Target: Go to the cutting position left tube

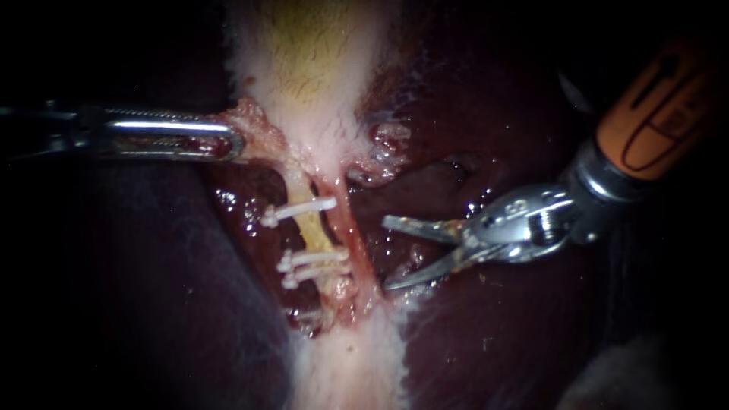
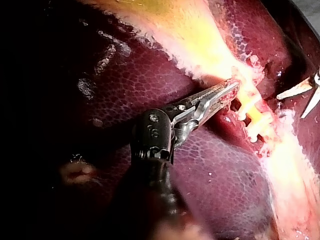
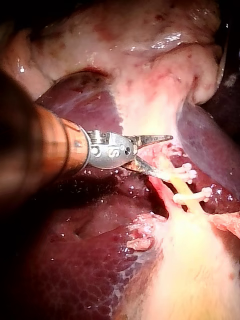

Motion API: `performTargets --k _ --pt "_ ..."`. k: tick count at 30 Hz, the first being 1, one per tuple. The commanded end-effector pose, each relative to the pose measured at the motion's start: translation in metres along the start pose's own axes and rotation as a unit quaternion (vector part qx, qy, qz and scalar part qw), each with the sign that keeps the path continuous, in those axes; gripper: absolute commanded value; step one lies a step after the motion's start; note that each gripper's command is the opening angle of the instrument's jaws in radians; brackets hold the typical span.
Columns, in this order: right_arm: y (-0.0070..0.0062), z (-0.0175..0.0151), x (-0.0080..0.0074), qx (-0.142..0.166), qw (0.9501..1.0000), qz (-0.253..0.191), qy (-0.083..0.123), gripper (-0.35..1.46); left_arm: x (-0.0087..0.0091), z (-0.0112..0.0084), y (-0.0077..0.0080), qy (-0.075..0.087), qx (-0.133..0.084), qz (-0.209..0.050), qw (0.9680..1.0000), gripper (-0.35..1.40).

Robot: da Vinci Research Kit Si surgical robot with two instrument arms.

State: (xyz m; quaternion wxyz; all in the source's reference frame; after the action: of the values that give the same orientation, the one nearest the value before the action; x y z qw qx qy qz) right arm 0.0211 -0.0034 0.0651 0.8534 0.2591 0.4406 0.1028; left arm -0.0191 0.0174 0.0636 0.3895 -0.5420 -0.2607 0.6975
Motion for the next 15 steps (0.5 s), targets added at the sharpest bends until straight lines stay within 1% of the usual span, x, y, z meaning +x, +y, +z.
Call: performTargets --k 1,5,7,10,15 --pt "0.0001 0.0006 -0.0001 0.004 1.0 0.0 -0.002 1.43 0.0 0.0 0.0 0.0 0.0 0.0 1.0 -0.35" --pt "0.0007 0.0027 -0.0006 0.014 0.9999 0.006 -0.003 1.43 0.0 0.0 0.0002 0.001 0.002 0.0 1.0 -0.35" --pt "0.0012 0.0034 -0.0012 0.018 0.9998 0.009 -0.007 1.43 0.0001 0.0001 0.0002 0.001 0.002 0.0 1.0 -0.35" --pt "0.0021 0.0041 -0.0021 0.024 0.9996 0.008 -0.011 1.43 0.0001 0.0001 0.0003 0.0 0.001 0.0 1.0 -0.35" --pt "0.0034 0.0045 -0.0032 0.022 0.9995 0.012 -0.017 1.43 0.0001 0.0001 0.0003 0.0 0.001 0.0 1.0 -0.35"
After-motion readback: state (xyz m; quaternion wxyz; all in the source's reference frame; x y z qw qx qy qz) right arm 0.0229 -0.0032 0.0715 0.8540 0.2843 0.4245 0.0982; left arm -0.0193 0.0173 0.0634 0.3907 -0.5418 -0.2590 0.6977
